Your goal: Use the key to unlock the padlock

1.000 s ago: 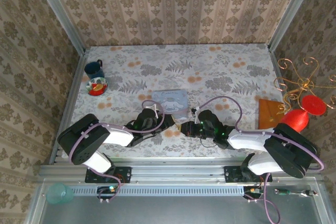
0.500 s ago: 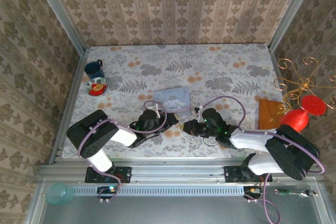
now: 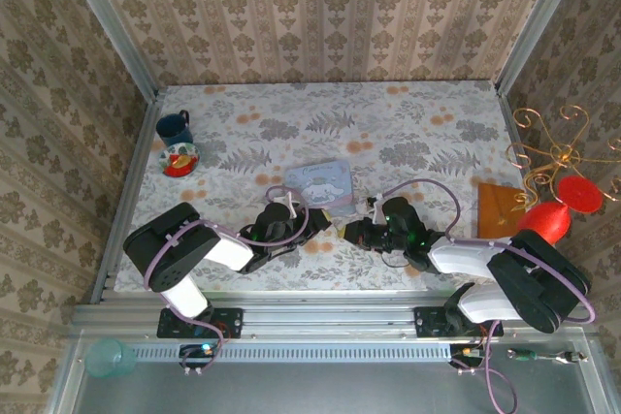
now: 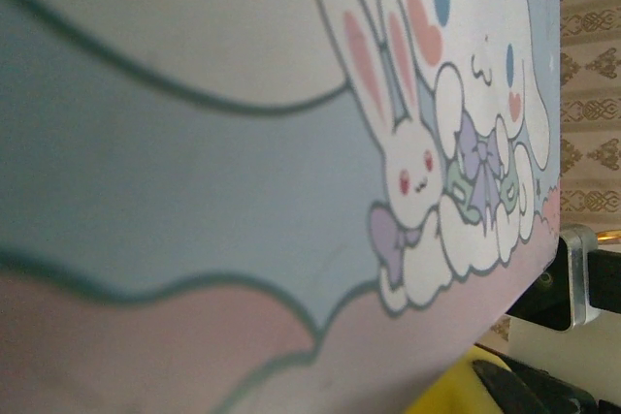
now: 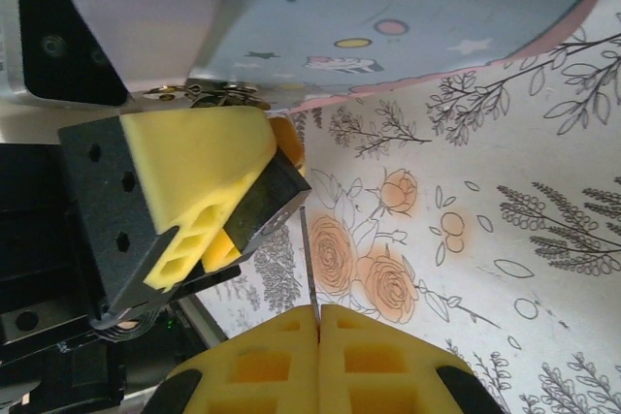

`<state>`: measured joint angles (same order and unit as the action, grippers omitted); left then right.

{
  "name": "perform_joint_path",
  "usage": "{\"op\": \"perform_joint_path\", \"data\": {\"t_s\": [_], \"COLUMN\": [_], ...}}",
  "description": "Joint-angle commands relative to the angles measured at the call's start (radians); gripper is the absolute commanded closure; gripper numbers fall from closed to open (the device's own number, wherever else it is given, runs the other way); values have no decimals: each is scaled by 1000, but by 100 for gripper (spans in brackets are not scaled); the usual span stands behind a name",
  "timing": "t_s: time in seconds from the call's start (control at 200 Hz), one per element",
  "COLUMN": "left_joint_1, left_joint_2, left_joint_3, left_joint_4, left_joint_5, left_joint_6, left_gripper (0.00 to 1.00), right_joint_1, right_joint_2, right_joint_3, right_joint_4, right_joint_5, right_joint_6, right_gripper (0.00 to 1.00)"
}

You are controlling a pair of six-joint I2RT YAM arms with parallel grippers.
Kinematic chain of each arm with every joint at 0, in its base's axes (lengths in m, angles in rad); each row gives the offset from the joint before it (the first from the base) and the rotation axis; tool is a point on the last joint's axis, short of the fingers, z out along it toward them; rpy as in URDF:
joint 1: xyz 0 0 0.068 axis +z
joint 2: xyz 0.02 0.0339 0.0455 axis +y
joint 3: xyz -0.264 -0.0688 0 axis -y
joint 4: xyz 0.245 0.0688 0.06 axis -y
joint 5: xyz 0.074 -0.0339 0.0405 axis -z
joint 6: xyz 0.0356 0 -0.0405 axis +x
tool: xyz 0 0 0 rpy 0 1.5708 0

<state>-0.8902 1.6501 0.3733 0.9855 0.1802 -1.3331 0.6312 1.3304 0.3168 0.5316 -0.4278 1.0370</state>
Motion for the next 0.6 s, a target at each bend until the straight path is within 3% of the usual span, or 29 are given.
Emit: {"op": "perform_joint_path", "data": {"t_s": [0.0, 0.595], "left_joint_1": [-12, -16], "left_joint_2": [0, -58], "left_joint_3": [5, 13], "left_joint_4": [40, 16], "left_joint_5": [39, 46], "left_joint_6": [-29, -33], "left_gripper": [100, 100], "right_joint_1": [-7, -27], "right_joint_2": [-4, 35], "right_joint_3": [-4, 3], "right_joint_4": [35, 73], "right_joint_5": [-61, -134], "right_joint_6": [31, 54], "right_gripper": [100, 100]}}
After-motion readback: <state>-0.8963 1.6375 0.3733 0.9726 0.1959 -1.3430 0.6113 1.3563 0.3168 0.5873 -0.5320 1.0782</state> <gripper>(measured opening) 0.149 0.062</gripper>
